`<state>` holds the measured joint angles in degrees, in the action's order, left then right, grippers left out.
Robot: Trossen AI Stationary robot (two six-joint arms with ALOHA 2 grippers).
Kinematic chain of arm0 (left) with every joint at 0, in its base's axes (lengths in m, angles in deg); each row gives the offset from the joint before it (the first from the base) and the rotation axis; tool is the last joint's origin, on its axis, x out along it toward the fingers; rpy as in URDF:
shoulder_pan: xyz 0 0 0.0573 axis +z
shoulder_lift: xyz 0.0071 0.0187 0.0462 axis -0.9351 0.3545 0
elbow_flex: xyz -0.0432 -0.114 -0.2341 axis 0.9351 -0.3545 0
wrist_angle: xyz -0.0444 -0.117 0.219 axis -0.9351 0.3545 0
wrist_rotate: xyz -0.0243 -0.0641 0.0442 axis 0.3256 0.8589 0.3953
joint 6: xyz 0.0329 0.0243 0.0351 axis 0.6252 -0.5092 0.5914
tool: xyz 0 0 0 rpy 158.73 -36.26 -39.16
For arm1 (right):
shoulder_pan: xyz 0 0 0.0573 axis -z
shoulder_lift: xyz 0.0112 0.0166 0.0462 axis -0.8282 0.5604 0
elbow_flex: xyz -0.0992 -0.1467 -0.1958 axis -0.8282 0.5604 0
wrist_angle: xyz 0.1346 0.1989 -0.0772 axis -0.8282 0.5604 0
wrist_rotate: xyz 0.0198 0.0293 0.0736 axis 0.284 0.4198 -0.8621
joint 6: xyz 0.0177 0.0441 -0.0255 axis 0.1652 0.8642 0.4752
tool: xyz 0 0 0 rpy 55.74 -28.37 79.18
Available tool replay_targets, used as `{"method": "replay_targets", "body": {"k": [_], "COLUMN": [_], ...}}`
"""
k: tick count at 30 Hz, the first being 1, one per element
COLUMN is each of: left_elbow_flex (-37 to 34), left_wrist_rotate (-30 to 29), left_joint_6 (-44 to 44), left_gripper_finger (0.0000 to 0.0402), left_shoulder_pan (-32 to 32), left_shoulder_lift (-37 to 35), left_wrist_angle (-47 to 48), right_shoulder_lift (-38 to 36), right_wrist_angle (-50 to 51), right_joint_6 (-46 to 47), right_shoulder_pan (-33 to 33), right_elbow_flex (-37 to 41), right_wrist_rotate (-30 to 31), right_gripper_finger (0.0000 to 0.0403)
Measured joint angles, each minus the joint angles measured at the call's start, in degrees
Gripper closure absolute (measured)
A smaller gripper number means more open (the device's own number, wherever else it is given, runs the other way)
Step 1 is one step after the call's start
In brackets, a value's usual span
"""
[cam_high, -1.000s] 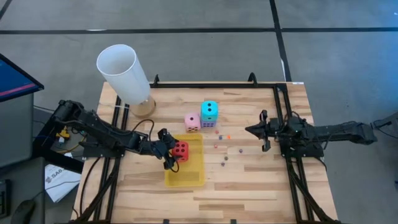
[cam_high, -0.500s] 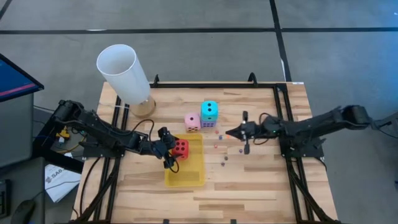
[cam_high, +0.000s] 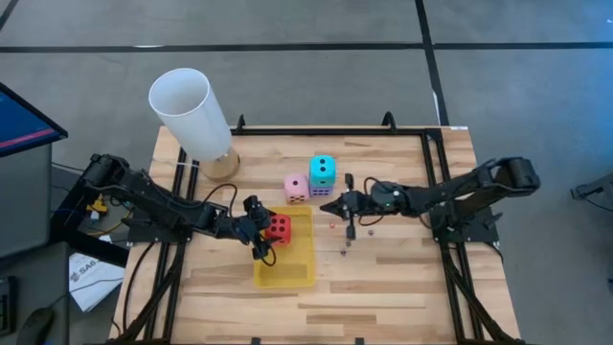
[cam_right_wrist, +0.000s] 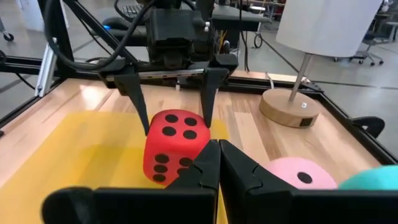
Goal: Pick & Place Dice
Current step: Put the red die into the yellow bin
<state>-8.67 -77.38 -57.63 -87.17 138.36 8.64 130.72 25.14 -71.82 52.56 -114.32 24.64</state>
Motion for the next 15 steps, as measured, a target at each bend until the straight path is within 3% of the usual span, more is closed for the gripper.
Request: {"method": "replay_targets", "body": {"k": [7,15], "left_elbow_flex": [0.0,0.1], "left_wrist_rotate": [0.0,0.1], "left_joint_6": [0.0,0.0], "left_gripper_finger": [0.0040,0.0040], "left_shoulder_pan": [0.0,0.2], "left_shoulder_lift": [0.0,-0.2], "left_wrist_angle": [-2.0,-4.3], "right_shoulder_lift": [4.6,4.1], "right_wrist_angle": [-0.2,0.2], "right_joint_6": [0.0,0.0], "right_shoulder_pan": [0.0,0.0], "right_elbow_flex": [-4.0,-4.1], "right_wrist_rotate": [-0.2,-0.2], "right_gripper_finger": [0.0403,0.0403]}}
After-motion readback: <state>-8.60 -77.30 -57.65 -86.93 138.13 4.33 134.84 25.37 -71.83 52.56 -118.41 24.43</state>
